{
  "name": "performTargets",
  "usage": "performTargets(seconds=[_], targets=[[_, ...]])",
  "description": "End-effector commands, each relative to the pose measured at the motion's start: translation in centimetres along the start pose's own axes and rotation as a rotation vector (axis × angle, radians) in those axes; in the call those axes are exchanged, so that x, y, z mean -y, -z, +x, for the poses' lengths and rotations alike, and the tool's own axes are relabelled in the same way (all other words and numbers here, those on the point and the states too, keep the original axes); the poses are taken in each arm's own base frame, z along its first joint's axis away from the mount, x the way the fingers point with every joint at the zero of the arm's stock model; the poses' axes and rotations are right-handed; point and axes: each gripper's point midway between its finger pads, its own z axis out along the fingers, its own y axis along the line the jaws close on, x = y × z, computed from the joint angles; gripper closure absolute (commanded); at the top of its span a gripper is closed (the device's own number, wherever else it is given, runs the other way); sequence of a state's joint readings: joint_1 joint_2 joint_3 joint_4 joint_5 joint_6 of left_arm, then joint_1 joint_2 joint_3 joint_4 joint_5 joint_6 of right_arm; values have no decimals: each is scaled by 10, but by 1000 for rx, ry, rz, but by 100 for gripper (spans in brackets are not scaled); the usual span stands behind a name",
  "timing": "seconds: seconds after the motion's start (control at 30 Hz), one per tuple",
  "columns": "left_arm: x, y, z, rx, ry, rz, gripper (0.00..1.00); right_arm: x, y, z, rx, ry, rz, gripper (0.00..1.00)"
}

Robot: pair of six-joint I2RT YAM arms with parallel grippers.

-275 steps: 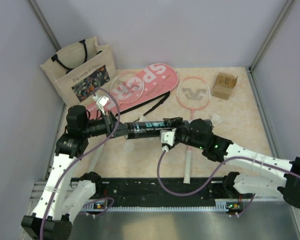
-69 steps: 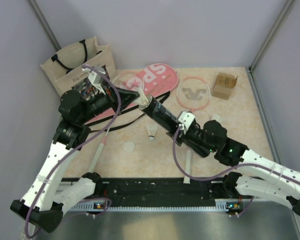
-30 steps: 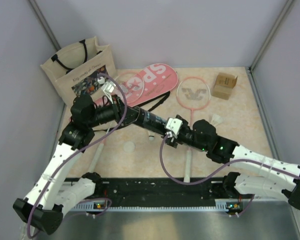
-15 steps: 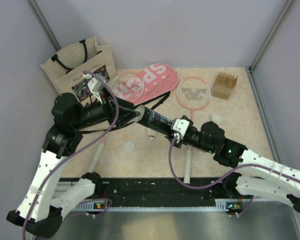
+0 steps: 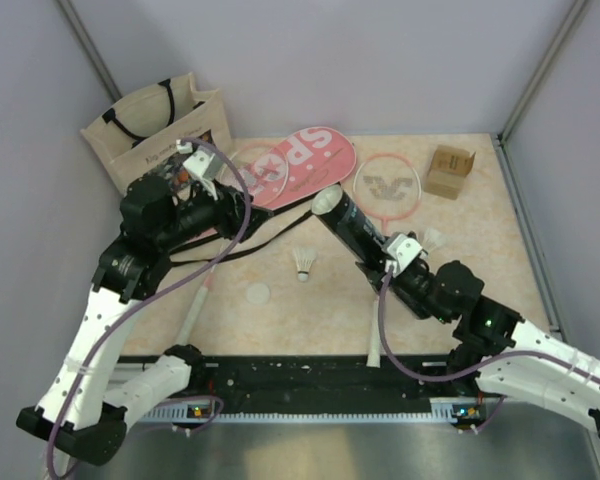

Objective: Pack up the badminton gear

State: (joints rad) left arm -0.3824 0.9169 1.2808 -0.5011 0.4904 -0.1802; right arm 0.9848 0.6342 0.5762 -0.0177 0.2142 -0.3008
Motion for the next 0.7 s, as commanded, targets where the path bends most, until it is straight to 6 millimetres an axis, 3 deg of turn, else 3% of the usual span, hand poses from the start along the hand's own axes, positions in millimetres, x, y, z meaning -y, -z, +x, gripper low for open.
performTargets(seconds=[0.0, 0.17, 0.47, 0.67], targets=[[-26, -27, 35, -68, 24, -40, 33, 30, 17, -28, 105, -83, 150, 73], [-43, -65, 86, -227, 47, 40, 33, 41, 36, -50, 194, -119, 174, 73], [-84, -136, 170, -498, 174, 101, 37, 43, 51, -68, 252, -112, 146, 72], [-99, -164, 222, -687, 265, 170, 43, 45, 62, -71, 266, -109, 141, 71]])
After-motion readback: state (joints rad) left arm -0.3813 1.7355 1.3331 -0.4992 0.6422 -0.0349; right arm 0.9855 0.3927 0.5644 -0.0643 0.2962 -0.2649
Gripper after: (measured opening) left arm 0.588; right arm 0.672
